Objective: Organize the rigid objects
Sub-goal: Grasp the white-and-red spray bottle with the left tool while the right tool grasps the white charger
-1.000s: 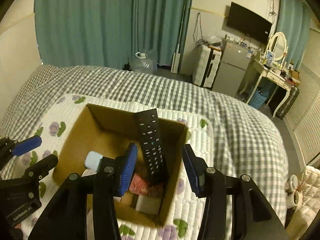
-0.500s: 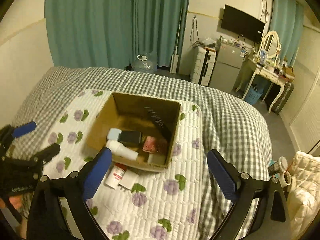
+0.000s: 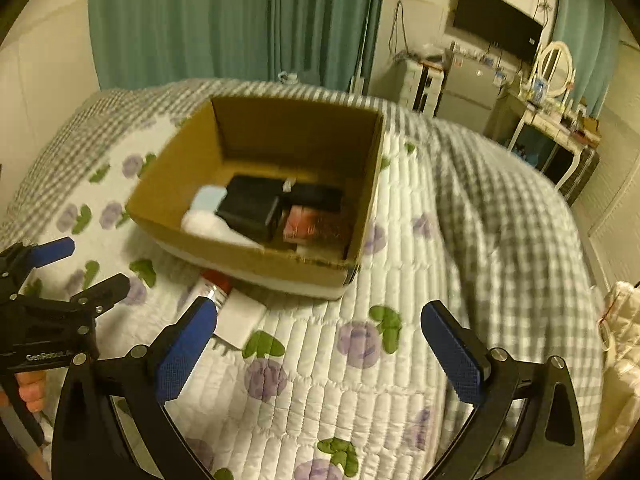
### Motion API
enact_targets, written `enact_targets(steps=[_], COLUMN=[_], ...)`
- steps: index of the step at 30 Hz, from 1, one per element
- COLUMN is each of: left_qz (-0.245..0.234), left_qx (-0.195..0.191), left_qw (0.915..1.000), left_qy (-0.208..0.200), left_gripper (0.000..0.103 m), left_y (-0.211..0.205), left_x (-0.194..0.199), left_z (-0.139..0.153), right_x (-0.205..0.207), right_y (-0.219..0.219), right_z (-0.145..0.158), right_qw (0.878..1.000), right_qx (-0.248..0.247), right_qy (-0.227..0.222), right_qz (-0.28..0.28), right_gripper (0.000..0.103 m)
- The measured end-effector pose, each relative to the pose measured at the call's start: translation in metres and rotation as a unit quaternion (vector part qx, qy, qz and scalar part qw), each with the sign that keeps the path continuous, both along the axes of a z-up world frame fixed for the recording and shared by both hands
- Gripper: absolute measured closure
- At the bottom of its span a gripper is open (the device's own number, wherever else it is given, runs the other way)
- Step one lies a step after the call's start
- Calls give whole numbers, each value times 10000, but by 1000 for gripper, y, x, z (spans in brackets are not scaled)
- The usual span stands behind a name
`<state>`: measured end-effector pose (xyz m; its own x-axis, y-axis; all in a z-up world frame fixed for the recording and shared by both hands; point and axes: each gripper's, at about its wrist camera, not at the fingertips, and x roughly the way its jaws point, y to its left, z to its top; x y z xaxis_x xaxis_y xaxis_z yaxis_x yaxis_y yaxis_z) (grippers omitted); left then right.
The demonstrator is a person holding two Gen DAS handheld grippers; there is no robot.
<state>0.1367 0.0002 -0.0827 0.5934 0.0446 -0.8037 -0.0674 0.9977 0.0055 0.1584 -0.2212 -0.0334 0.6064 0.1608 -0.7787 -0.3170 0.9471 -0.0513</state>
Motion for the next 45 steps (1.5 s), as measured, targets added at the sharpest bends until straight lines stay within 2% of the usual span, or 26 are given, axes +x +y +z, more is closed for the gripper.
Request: enact_targets(steps=[6,10,12,13,16,17,18,22,30,34,38,41,42,44,45], left_qz=[-267,-442,-525,-581,-749,-885,-1049,-1097,-639,-520,-503,-528,-533,-536,-531], left_qx=[139,209,205,142,-35,-79,-132,17,-135,23,-42,-49,-56,-79,-85], left_qw=[9992,9973,9960,9952,9928,9916,9898,9898,9970,9978,9978,9978,9977,9978,9979], left_qy=[269,552,700,768,939,944,958,904,408,413,439,409,403,378,373], left_gripper=[1,4,19,23,44,60,65,65,66,66,66,66,66,66,66], left_y=[-20,-33,-38,-39,-45,-48,-51,-50,-9,4,15,16,17,17,18], left_x=[15,23,27,29,34,35,34,29,3,4,6,5,5,5,5], left_z=[-24,-44,-52,-55,-61,-61,-58,-51,-12,-14,-21,-23,-23,-22,-22], right_x=[20,25,25,24,22,22,22,21,14,13,14,18,20,25,29], right_y=[-4,-5,-4,-3,0,0,1,3,23,41,59,74,79,82,84], right_z=[-35,-48,-52,-53,-56,-56,-57,-56,-62,-74,-86,-97,-102,-110,-114], right_qw=[9997,9994,9994,9994,9993,9993,9992,9993,9986,9977,9969,9963,9961,9956,9949], right_qx=[-114,-114,-166,-185,-220,-214,-201,-173,-173,-180,-123,-295,-318,-295,-261], right_qy=[212,322,312,297,296,306,327,321,390,532,636,626,643,744,855], right_qz=[-76,-99,-49,-33,31,40,58,95,315,369,442,503,516,491,459], right_gripper=[0,0,0,0,1,1,1,1,1,1,1,1,1,11,20])
